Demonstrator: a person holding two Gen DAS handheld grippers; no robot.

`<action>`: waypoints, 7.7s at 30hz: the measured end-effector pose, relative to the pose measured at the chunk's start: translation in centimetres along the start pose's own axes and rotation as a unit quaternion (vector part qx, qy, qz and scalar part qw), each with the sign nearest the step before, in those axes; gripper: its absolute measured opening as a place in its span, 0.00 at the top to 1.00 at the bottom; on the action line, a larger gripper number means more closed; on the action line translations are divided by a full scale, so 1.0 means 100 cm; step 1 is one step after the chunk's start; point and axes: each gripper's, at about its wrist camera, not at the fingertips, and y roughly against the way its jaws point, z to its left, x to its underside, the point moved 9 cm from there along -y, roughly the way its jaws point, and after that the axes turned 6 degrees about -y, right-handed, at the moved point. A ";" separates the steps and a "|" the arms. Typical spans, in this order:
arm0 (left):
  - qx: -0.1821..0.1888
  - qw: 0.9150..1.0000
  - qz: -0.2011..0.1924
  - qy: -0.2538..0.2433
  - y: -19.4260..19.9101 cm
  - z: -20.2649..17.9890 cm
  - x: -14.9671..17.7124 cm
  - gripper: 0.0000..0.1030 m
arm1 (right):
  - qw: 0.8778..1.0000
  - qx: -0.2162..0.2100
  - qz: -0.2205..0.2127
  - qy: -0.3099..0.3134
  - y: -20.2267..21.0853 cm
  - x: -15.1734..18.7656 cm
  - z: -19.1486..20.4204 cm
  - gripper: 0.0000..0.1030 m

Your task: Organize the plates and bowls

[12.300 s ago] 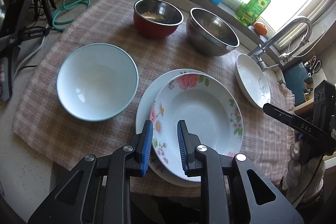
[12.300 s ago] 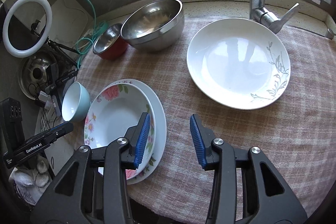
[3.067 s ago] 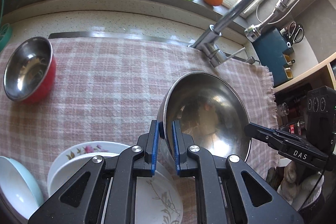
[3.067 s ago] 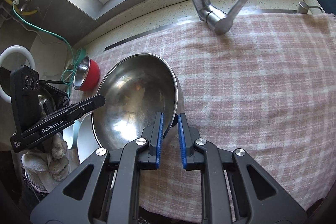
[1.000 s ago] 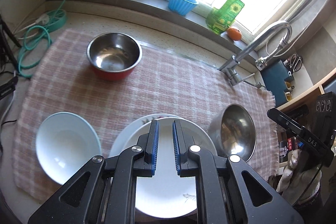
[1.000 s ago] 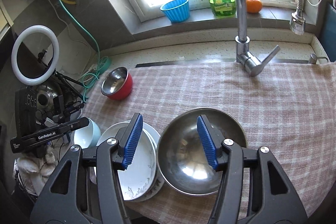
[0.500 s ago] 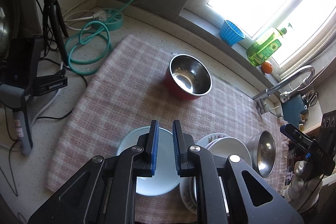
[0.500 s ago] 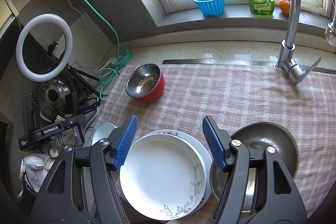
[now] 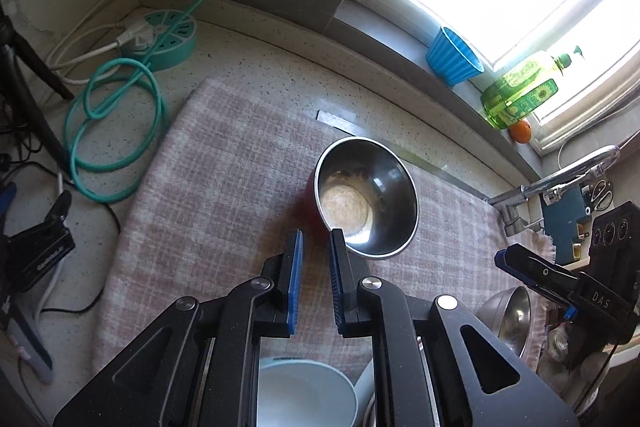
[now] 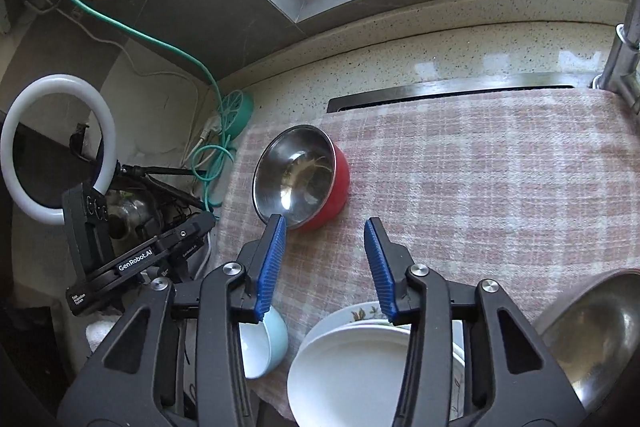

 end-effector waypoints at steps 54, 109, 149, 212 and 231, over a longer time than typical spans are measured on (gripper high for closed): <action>0.038 0.997 0.011 -0.067 -0.004 -0.080 0.003 0.91 | 0.998 0.030 0.034 0.031 0.017 -0.003 -0.003 0.89; 0.036 0.963 0.124 -0.238 -0.077 -0.278 0.145 0.90 | 0.987 0.159 0.038 0.005 0.139 0.079 -0.203 0.89; 0.036 0.969 0.089 -0.226 -0.055 -0.276 0.129 0.88 | 0.985 0.172 0.006 0.033 0.156 0.069 -0.182 0.78; -0.023 0.990 -0.006 0.141 0.050 0.048 0.155 0.88 | 0.974 0.002 0.164 0.156 -0.073 0.133 0.055 0.79; -0.034 0.991 -0.007 0.127 0.046 0.045 0.153 0.89 | 0.971 0.012 0.172 0.163 -0.085 0.139 0.054 0.91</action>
